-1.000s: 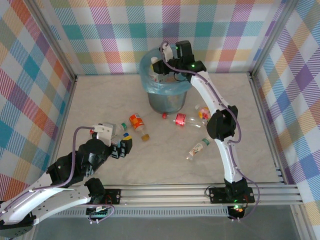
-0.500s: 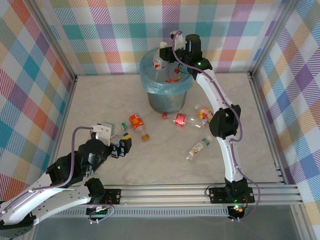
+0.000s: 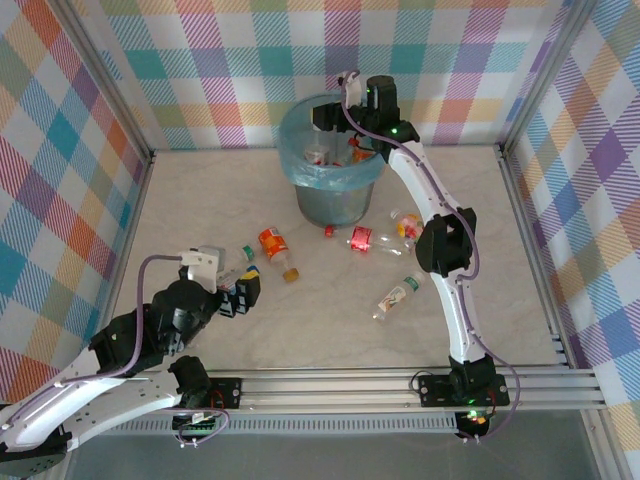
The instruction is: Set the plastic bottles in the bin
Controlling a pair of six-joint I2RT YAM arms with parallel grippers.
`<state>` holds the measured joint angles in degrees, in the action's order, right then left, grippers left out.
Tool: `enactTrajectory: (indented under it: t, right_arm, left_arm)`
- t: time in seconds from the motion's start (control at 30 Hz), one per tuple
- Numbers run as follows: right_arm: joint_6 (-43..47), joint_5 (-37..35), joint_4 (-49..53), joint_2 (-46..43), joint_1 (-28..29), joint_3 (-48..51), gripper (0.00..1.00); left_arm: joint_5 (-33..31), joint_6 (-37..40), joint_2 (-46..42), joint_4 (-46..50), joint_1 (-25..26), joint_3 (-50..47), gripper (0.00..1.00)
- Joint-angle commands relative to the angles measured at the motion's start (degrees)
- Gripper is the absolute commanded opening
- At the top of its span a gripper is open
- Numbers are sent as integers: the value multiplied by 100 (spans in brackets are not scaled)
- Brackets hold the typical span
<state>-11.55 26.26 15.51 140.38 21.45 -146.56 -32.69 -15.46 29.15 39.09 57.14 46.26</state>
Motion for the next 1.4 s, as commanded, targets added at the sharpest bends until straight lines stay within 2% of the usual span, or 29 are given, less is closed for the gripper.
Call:
enactTrajectory:
  t: [0.0,0.27,0.43,0.6,0.77,0.9,1.03,1.23,1.37]
  right_arm:
    - [25,176,-41,-364,26,-113,64]
    - [-273,142,523,-1101,34,-323,64]
    - [-211,-106,1297,-1988,34,152,64]
    - [-74,-587,1409,-3574,-13,2220,65]
    - [-240,-1395,1465,-5314,-424,4737,69]
    - [-726,-1327,977,-6716,-1168,6947,71]
    - [-642,-1365,1478,-7604,-1328,7816,76]
    - [-1523,-1717,2475,-8927,-1328,8896,77]
    - [-1784,-2003,3254,-9633,-1328,9376,76]
  left_arm:
    - [-89,-79,55,40,69,-5,93]
    - [-101,-561,717,614,69,450,91]
    - [660,-736,1698,535,69,813,89]
    - [1546,-355,3045,-33,150,1188,88]
    - [1646,254,4398,-676,521,1628,90]
    - [1532,870,5600,-895,916,2257,93]
    - [1924,1295,6642,-1026,1099,2929,94]
    - [2331,1436,7825,-1237,1128,3729,93]
    - [2507,1460,8399,-1254,1132,4092,92]
